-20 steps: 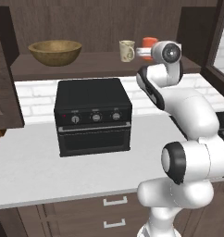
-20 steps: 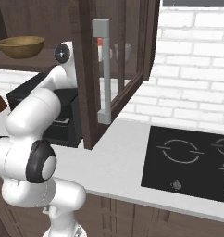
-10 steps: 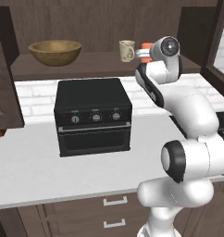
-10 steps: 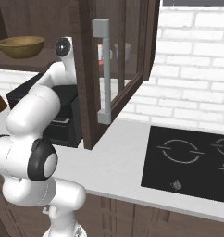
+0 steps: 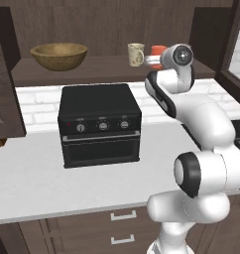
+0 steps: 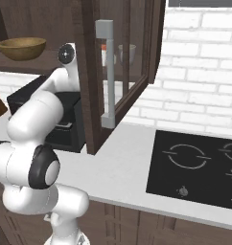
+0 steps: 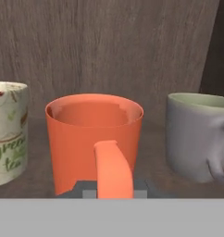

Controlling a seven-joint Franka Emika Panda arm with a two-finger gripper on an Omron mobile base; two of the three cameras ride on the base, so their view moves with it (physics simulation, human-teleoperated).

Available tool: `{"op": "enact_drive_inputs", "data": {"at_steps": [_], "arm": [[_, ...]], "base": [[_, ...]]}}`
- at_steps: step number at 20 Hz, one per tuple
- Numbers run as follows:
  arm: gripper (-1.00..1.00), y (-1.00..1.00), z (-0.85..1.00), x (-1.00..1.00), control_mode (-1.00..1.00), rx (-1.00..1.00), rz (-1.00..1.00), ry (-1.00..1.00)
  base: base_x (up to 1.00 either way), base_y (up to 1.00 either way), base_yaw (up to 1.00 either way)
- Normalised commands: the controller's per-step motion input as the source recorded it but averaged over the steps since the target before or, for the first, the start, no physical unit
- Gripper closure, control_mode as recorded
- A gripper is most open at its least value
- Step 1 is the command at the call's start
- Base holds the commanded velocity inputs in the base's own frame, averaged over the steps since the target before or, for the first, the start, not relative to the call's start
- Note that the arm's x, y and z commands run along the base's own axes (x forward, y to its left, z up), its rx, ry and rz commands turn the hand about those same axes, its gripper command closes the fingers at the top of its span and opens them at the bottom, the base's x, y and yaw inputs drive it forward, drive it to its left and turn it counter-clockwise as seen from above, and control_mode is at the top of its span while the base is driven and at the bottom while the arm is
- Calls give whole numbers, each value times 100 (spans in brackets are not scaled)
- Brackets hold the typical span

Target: Gather all objects into one cabinet and sort the glasses and bowls to opposite sides.

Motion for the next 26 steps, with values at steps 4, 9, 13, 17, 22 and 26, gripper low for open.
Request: {"op": "enact_drive_inputs", "data": {"at_steps": [4,9,13,17,22,26], "arm": [[100,0,-24,15,-100,1,4,-5],[-100,0,-1,19,-100,3,1,1],[-100,0,0,4,-100,2,0,4],[-100,-5,-2,0,-100,2,0,0],[-100,0,0,-21,-100,2,1,0],[-100,0,11,-60,-100,7,0,0]], "base": [[0,0,0],[0,0,0],[0,0,0],[0,0,0],[0,0,0],[0,0,0]]}}
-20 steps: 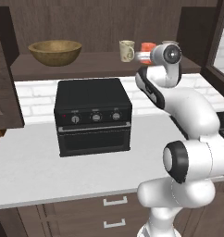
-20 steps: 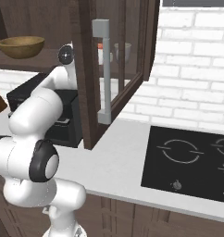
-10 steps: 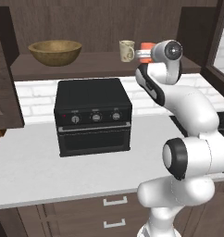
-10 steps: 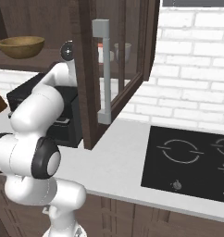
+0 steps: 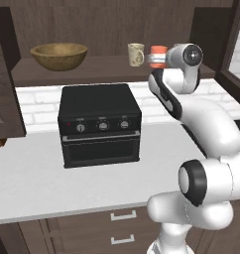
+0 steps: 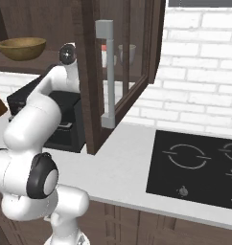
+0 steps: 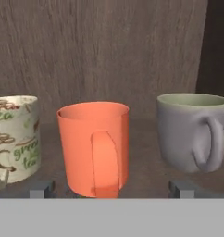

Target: Gather all objects into one cabinet and sort the glasses and bowls to opposite sides.

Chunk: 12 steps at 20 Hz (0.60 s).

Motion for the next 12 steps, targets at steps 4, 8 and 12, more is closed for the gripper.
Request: {"op": "enact_drive_inputs", "data": {"at_steps": [4,8,12], "arm": [[-100,0,48,-80,-100,5,0,-4],[-100,0,58,-93,-100,9,0,0],[-100,13,22,-100,-100,6,1,0]], "base": [[0,0,0],[0,0,0],[0,0,0]]}}
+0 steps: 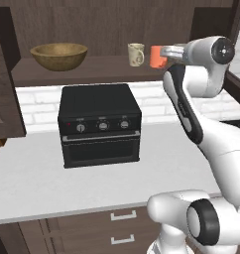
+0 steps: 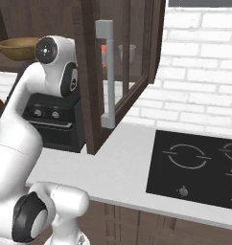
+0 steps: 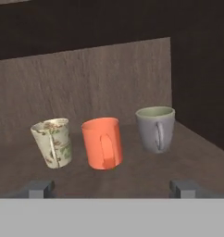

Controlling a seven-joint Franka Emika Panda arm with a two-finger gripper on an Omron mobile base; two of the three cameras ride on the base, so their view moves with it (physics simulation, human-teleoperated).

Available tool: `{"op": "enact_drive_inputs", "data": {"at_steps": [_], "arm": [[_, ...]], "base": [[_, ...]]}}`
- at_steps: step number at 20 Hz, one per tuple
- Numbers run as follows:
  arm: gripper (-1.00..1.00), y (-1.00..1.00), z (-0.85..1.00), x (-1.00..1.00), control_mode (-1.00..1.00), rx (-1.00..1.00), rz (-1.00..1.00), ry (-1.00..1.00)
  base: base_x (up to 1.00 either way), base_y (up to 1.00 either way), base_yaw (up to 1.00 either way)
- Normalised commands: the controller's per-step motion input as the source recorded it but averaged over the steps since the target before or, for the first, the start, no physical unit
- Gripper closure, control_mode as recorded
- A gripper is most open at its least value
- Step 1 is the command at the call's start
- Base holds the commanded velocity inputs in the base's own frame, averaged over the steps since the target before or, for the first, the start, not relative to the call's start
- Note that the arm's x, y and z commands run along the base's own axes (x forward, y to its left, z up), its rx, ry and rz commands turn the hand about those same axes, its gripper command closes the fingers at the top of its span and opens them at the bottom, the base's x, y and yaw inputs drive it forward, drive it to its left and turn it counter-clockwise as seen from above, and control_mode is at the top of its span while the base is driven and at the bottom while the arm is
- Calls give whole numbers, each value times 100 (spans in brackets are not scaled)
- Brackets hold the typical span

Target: Gather all objects into one cabinet and sort the glasses and bowls to opposite sides.

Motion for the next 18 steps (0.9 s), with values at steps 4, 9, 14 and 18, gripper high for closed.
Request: {"op": "enact_drive_inputs", "data": {"at_steps": [4,9,14,18], "arm": [[-100,28,3,-100,-100,2,5,0],[-100,33,16,-100,-100,5,5,1],[-100,30,23,-100,-100,7,5,1],[-100,35,13,-100,-100,4,7,0]], "base": [[0,0,0],[0,0,0],[0,0,0],[0,0,0]]}}
